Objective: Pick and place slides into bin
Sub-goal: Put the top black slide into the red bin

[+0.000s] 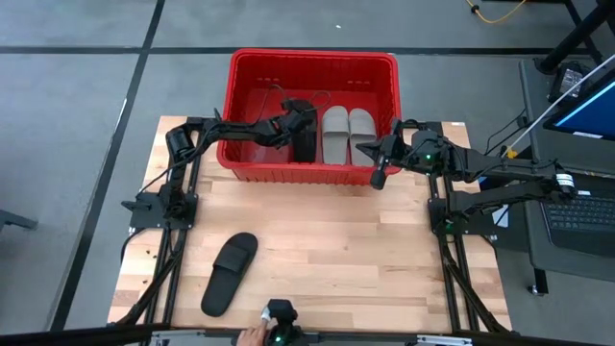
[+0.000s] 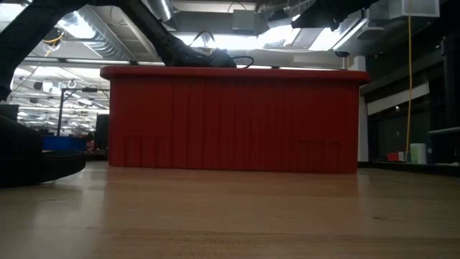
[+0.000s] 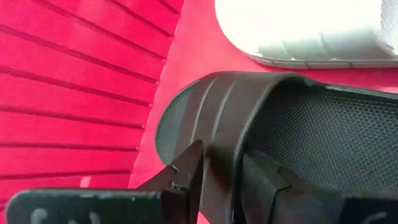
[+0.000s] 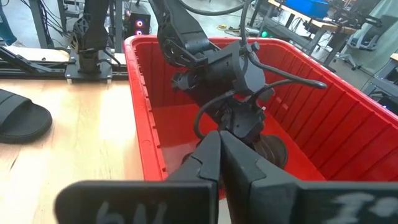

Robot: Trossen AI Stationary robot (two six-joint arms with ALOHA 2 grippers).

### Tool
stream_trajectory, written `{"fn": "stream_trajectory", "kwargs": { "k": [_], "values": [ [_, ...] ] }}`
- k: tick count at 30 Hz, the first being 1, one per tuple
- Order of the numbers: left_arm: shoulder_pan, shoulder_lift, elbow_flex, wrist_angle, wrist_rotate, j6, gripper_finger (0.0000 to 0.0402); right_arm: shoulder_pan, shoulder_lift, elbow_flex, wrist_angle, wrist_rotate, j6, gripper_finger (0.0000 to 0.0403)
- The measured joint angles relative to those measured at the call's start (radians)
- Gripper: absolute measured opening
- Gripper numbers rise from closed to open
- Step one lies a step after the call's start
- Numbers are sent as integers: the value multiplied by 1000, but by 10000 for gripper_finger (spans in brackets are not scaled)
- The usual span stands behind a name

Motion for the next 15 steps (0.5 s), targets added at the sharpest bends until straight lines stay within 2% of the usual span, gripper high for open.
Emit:
{"fn": "stream_trajectory", "kwargs": {
  "k": [15],
  "values": [
    [-8,0,1,-24,0,-53,138,0,0,0,0,0,0,25]
  ]
}}
